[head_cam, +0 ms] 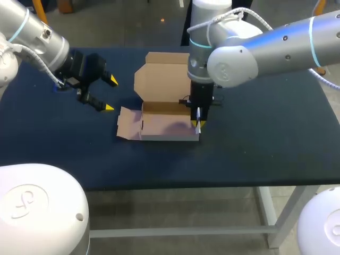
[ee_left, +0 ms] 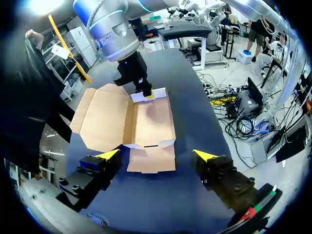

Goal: Assemble the packaging by folding the flat box into shape, placing the metal phone stand inside, and closing the box properly

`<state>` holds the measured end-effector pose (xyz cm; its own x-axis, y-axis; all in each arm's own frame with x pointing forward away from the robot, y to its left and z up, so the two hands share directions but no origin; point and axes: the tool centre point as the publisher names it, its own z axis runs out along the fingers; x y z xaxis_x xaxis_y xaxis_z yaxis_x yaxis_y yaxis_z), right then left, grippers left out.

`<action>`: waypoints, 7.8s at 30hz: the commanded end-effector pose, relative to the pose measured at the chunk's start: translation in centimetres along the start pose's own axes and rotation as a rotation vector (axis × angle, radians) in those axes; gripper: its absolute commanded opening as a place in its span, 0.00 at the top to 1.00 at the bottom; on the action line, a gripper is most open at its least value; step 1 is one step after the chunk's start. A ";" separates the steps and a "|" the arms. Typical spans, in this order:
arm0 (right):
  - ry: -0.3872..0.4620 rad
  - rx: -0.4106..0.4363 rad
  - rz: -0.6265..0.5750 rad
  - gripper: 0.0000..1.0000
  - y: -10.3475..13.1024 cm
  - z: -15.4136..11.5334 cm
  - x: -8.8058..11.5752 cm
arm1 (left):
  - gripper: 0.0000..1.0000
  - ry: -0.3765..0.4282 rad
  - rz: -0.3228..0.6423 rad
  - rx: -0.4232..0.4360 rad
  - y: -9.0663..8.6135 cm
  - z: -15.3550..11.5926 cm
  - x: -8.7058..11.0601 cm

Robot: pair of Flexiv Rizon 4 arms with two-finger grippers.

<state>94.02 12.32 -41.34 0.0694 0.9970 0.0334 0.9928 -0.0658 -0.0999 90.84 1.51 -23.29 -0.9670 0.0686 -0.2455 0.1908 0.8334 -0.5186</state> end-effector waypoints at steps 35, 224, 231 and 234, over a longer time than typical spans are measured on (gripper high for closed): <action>-0.016 -0.123 0.089 0.85 0.9 1.6 -1.4 | 0.00 0.003 -0.001 -0.005 0.0 -0.1 0.0; -0.066 -0.069 -0.067 1.00 -1.2 0.9 -1.3 | 0.00 0.048 -1.605 0.115 5.2 7.1 3.5; -0.066 -0.069 -0.067 1.00 -1.2 0.9 -1.3 | 0.16 0.089 -1.579 0.129 5.5 9.2 3.2; -0.066 -0.069 -0.067 1.00 -1.2 0.9 -1.3 | 0.15 0.103 -1.566 0.140 5.8 10.0 3.2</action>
<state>92.38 11.09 -42.00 -0.0005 0.9997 -0.0250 0.9997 -0.0001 -0.0246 89.72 1.22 -34.19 -0.2091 -0.7520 0.6252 -0.9624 0.0447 -0.2681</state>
